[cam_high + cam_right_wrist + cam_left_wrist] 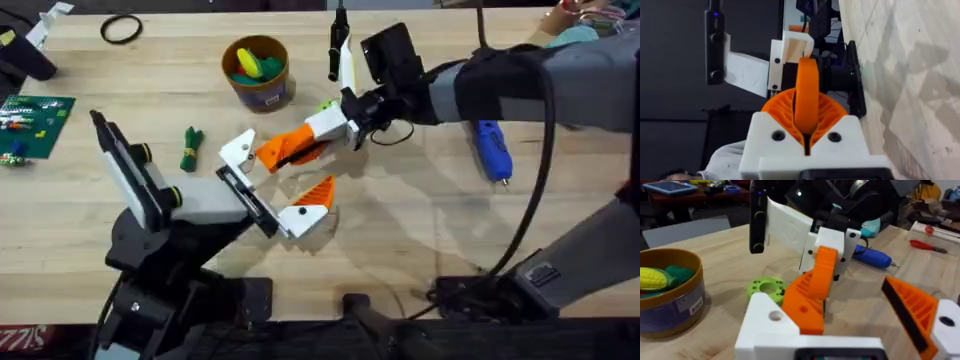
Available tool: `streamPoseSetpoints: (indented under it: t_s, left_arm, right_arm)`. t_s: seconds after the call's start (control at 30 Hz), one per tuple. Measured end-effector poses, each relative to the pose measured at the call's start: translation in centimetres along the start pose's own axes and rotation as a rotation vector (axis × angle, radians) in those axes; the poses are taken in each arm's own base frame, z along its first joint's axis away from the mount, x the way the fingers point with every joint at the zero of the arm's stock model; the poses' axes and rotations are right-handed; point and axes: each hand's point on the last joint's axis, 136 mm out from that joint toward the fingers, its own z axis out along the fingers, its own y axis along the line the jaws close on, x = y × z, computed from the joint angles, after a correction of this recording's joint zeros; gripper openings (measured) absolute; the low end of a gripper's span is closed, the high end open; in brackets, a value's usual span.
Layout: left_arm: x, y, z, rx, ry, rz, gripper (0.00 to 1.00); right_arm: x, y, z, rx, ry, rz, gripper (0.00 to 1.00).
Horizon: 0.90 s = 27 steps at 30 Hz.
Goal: Pick up the gripper from the table and insert it into the empty holder that is missing its gripper. Then pick up a screw, insert it into the mounting hole, and use the screwdriver to tighten it. Finally, clean up the table by picking up the vegetable and placing it into the bucket.
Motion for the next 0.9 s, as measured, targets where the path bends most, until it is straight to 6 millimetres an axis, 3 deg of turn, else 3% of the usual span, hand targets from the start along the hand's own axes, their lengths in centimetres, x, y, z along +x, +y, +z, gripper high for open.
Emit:
streamPoseSetpoints:
  t_s: [0.9]
  left_arm:
    - [0.0,0.0,0.0,-0.001,0.0,0.0,0.987]
  right_arm:
    - [-0.4,1.5,0.0,-0.02,0.012,-0.025,0.016]
